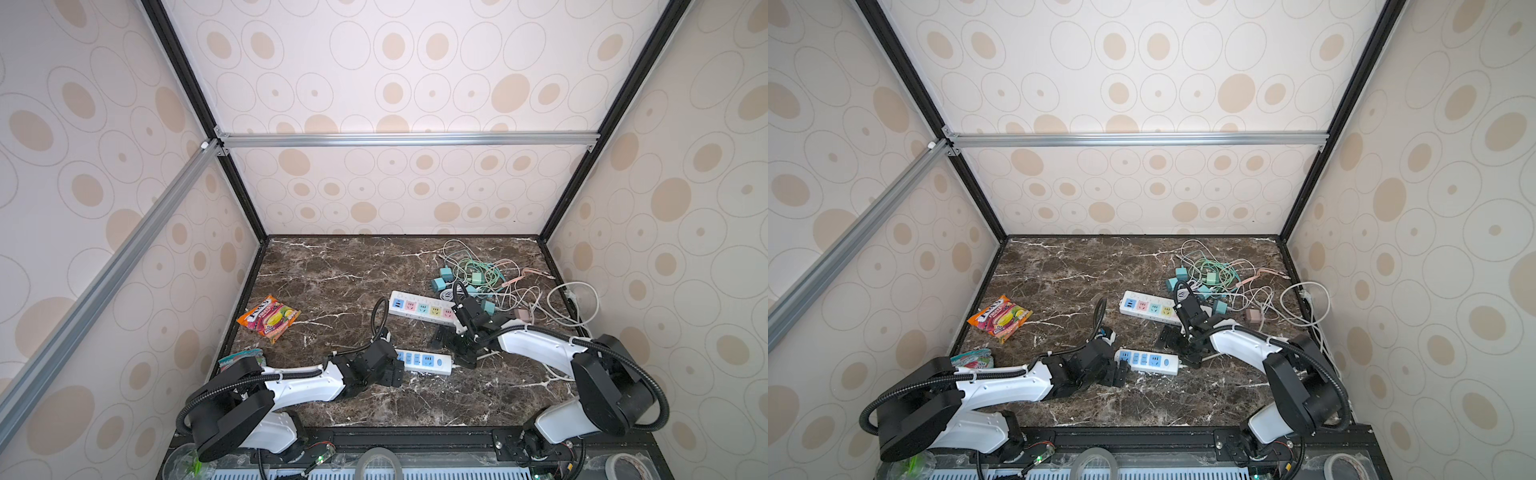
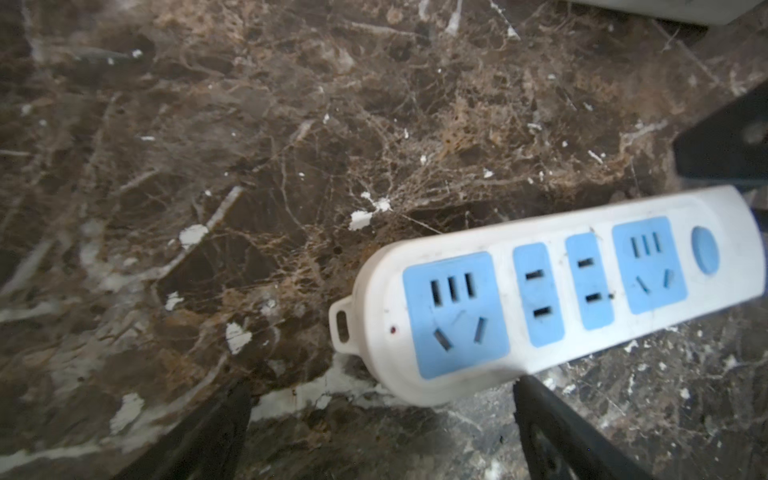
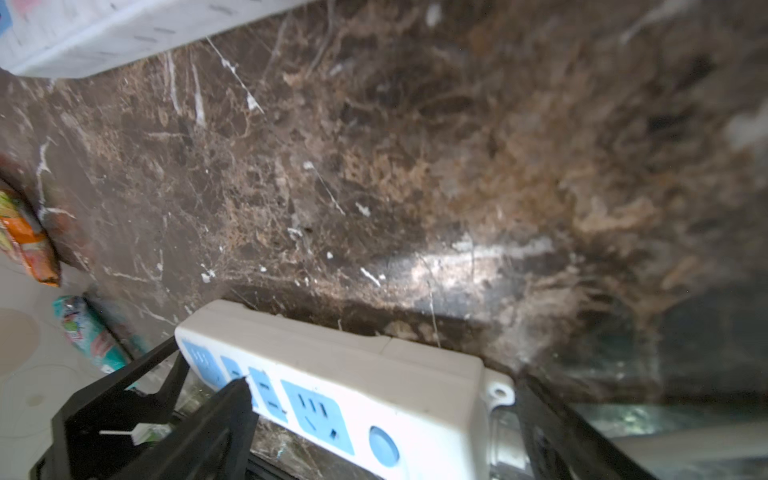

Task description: Insert the plug

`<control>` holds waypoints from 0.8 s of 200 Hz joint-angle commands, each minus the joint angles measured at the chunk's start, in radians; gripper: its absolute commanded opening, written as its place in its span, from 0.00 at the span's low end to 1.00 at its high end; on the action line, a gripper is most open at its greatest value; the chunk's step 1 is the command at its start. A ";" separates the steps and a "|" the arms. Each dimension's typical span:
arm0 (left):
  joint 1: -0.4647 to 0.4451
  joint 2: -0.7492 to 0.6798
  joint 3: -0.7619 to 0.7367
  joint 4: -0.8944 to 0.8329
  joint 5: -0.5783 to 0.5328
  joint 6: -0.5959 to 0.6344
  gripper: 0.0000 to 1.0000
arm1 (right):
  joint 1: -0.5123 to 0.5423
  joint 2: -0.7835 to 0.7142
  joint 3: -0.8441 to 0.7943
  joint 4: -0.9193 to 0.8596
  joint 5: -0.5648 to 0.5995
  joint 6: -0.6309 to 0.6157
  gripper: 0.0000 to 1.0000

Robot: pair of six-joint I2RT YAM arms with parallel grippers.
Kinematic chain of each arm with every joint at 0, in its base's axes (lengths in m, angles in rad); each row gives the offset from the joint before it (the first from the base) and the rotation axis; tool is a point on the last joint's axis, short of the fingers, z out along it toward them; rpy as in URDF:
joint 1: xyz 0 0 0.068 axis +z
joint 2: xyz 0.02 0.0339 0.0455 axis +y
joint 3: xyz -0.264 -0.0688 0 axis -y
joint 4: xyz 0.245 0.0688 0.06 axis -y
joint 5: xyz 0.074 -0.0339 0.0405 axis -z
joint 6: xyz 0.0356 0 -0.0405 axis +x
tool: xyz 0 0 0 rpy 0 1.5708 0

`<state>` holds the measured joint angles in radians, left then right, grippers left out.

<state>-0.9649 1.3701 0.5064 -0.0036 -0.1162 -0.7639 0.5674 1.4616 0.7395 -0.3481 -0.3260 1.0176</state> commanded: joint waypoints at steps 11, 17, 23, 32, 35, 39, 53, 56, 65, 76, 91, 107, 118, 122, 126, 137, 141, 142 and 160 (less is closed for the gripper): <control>0.011 0.022 -0.035 -0.074 -0.007 -0.028 0.98 | 0.017 -0.053 -0.050 0.068 0.008 0.169 1.00; 0.011 0.014 -0.038 -0.067 -0.001 -0.015 0.98 | 0.017 -0.054 -0.045 0.052 0.021 0.151 1.00; 0.011 0.000 -0.042 -0.059 0.008 -0.001 0.98 | 0.014 -0.053 -0.031 0.025 0.036 0.128 1.00; 0.011 -0.033 -0.049 -0.048 0.018 0.019 0.98 | 0.012 -0.053 -0.005 -0.007 0.054 0.080 1.00; 0.011 -0.046 -0.050 -0.045 0.022 0.024 0.98 | 0.012 -0.053 0.007 -0.019 0.061 0.064 1.00; 0.011 -0.065 -0.053 -0.042 0.025 0.033 0.98 | 0.013 -0.056 0.022 -0.039 0.074 0.043 1.00; 0.016 -0.129 -0.055 -0.026 0.046 0.063 0.98 | 0.013 -0.071 0.068 -0.093 0.124 -0.018 1.00; 0.019 -0.138 -0.053 -0.024 0.050 0.069 0.98 | 0.011 -0.077 0.076 -0.103 0.139 -0.031 1.00; 0.028 -0.168 -0.043 -0.027 0.059 0.077 0.98 | 0.007 -0.093 0.091 -0.117 0.179 -0.062 1.00; 0.046 -0.190 -0.018 -0.040 0.060 0.082 0.98 | -0.014 -0.117 0.097 -0.115 0.212 -0.081 1.00; 0.076 -0.195 0.036 -0.065 0.052 0.098 0.98 | -0.070 -0.152 0.077 -0.076 0.241 -0.080 1.00; 0.119 -0.176 0.112 -0.083 0.021 0.111 0.98 | -0.153 -0.187 0.030 -0.001 0.255 -0.051 0.99; 0.156 -0.147 0.162 -0.076 0.015 0.120 0.99 | -0.211 -0.207 -0.009 0.062 0.251 -0.026 0.97; 0.170 -0.134 0.179 -0.069 0.016 0.122 0.98 | -0.232 -0.210 -0.024 0.090 0.247 -0.014 0.96; 0.183 -0.120 0.195 -0.060 0.016 0.125 0.98 | -0.253 -0.214 -0.039 0.107 0.240 -0.005 0.95; 0.219 -0.076 0.240 -0.034 0.025 0.135 0.98 | -0.306 -0.215 -0.070 0.167 0.222 0.016 0.90; 0.231 -0.053 0.254 -0.028 0.029 0.138 0.98 | -0.327 -0.212 -0.078 0.178 0.215 0.019 0.88; 0.234 -0.047 0.259 -0.026 0.030 0.139 0.98 | -0.331 -0.212 -0.079 0.182 0.214 0.020 0.88; 0.276 0.048 0.352 -0.017 0.044 0.150 0.98 | -0.391 -0.191 -0.092 0.203 0.205 0.013 0.85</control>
<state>-0.7380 1.3163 0.7547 -0.0360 -0.0734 -0.6556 0.2375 1.2572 0.6746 -0.2245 -0.1184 1.0077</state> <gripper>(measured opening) 0.984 0.859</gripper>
